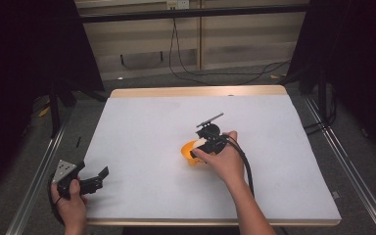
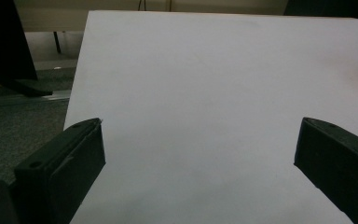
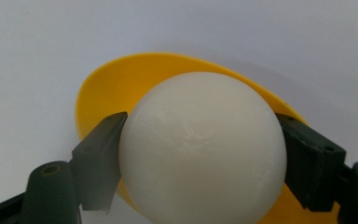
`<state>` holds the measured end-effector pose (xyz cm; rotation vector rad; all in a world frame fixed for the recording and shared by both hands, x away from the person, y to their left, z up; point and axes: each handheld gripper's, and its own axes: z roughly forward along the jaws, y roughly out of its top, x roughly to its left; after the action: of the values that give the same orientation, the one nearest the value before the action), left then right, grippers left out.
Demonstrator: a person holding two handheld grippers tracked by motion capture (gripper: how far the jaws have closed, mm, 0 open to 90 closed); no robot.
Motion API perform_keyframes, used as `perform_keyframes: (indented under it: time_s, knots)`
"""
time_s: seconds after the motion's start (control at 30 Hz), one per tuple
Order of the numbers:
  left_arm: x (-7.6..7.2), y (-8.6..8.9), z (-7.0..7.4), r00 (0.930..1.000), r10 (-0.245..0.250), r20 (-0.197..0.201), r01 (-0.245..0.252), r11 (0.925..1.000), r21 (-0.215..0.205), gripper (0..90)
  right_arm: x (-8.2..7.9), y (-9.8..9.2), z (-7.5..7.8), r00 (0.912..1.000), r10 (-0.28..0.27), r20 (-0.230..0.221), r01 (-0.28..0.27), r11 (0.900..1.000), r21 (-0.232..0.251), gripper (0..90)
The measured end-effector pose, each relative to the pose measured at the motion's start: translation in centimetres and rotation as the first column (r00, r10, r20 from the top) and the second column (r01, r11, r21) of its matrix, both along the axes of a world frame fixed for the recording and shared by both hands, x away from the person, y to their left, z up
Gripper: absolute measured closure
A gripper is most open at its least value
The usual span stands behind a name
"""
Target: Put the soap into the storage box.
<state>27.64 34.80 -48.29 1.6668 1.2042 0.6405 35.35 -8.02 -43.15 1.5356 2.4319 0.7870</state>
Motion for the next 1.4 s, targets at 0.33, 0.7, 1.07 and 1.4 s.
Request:
perform_keyframes:
  time_s: [0.33,0.7,1.07,1.4]
  knots:
    - [0.0,0.0,0.0,1.0000,0.000,0.000,0.000,1.0000,0.001,1.6,-0.5,-0.6,1.1,0.9994,-0.024,0.024,0.023,0.999,0.025,13.9]
    - [0.0,0.0,0.0,1.0000,-0.001,0.002,0.001,1.0000,0.008,1.6,-1.3,-2.7,2.2,0.9948,-0.064,0.079,0.060,0.997,0.051,2.8]
    - [0.0,-0.1,0.0,1.0000,-0.006,-0.001,0.006,1.0000,0.001,1.6,-2.6,-6.1,2.4,0.9852,-0.112,0.130,0.104,0.993,0.063,0.0]
    - [0.0,-0.1,0.0,1.0000,-0.003,0.000,0.003,0.9999,0.016,1.6,-4.0,-9.5,2.0,0.9744,-0.156,0.162,0.146,0.987,0.073,0.0]
